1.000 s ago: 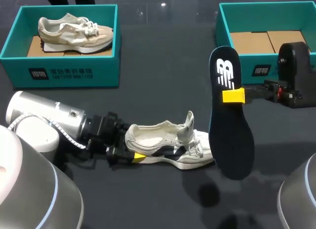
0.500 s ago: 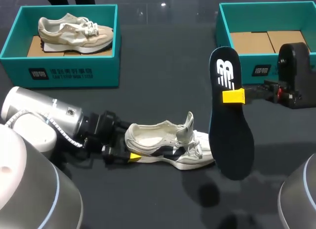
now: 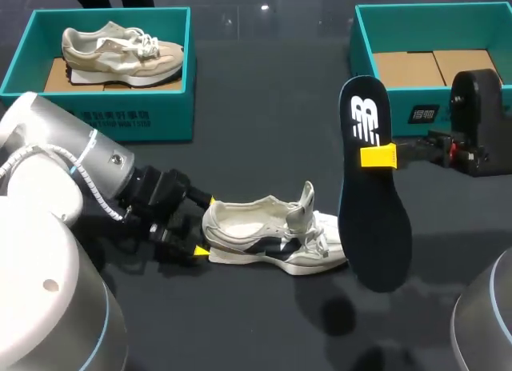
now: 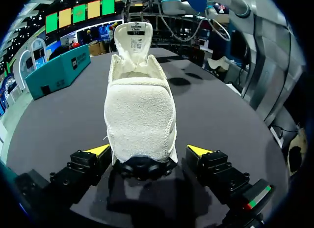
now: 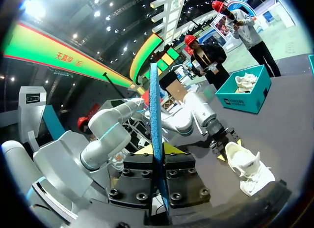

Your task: Take the shoe out of the shoebox, open the shoe tongue, remove and reinsert the insole, then place the shoe into the shoebox

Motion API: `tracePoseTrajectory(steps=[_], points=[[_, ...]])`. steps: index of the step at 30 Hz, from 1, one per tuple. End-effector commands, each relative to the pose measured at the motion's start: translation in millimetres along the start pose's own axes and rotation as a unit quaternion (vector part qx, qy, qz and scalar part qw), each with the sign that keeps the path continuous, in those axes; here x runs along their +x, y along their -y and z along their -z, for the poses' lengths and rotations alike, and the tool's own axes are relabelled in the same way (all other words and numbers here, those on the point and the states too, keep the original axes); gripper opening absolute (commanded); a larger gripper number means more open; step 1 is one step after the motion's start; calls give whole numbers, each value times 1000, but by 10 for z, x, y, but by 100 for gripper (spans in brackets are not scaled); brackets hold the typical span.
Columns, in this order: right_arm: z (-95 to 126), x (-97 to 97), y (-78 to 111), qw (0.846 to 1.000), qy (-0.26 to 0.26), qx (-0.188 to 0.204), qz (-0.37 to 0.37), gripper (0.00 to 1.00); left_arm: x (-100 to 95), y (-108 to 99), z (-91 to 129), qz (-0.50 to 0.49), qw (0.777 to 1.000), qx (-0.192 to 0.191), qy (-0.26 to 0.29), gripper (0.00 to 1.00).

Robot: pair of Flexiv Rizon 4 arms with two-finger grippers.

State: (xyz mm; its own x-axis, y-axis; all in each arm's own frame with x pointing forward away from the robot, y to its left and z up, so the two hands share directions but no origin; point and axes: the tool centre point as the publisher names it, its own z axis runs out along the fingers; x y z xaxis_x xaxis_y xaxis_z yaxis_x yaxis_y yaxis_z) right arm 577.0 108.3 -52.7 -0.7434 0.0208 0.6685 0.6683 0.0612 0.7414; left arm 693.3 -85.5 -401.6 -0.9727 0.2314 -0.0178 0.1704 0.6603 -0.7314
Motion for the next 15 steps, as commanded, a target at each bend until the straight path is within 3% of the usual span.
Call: tracePoseTrajectory(steps=[1, 10, 15], points=[[14, 53, 48, 1000, 5, -4, 0, 0, -6, 60, 59, 2, 999, -45, -4, 100], [14, 53, 48, 1000, 5, -4, 0, 0, -7, 107, 121, -4, 999, -51, -6, 100], [14, 53, 48, 1000, 5, -4, 0, 0, -60, 180, 218, 49, 991, -126, -1, 100]])
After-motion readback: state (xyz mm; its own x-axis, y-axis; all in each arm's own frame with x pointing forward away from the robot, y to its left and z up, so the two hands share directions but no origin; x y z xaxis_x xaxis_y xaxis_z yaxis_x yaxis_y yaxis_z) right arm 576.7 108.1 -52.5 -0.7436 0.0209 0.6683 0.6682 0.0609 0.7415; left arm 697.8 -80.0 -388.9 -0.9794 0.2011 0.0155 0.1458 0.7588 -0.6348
